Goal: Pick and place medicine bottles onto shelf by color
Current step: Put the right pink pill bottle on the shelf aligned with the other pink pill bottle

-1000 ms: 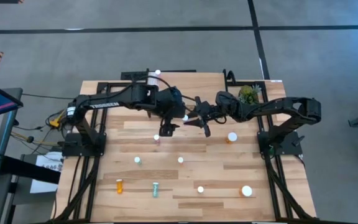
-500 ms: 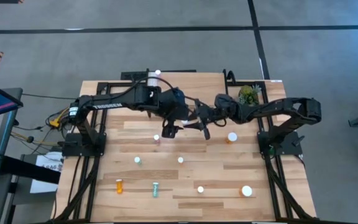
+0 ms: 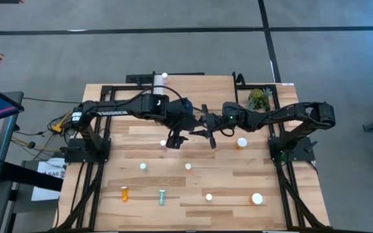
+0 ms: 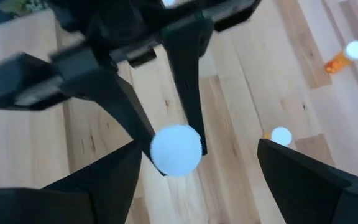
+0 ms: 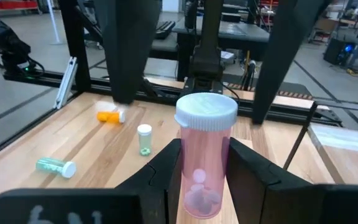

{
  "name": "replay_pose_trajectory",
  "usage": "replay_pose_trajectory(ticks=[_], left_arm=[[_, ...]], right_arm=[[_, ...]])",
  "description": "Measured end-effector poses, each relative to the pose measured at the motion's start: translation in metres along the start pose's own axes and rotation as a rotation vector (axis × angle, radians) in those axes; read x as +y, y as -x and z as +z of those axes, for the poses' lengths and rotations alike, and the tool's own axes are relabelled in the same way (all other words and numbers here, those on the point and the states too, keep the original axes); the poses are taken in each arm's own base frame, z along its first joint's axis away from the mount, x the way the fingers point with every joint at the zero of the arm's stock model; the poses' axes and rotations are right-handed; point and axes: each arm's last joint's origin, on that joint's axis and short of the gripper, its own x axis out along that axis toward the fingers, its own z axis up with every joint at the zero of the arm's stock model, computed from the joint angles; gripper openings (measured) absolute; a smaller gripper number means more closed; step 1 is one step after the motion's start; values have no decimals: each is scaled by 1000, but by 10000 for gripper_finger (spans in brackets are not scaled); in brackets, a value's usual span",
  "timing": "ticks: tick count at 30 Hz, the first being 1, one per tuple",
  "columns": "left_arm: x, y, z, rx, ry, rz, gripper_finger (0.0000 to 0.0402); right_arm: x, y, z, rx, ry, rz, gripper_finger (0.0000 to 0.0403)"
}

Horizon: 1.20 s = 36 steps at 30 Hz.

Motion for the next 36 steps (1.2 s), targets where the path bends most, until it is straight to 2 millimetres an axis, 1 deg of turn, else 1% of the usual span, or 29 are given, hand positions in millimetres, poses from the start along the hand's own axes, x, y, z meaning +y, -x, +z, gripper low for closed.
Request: replay_pose_trajectory(ticks=[5, 15, 20, 23, 31, 36], left_arm=[[0, -3, -2, 8, 2, 5, 309], [1, -3, 0, 0, 24, 34, 309], [1, -3, 0, 2, 39, 34, 306], [1, -3, -1, 12, 39, 30, 290], [1, -3, -2, 14, 39, 30, 224], [0, -3, -2, 15, 37, 29, 198]], right_arm=[[-1, -2, 4, 13, -5, 1, 128], [-1, -2, 2, 41, -20, -12, 128], [3, -4, 1, 46, -20, 1, 128], [4, -4, 1, 45, -20, 7, 128], [4, -4, 2, 44, -19, 7, 128], [4, -4, 2, 44, -20, 7, 128]])
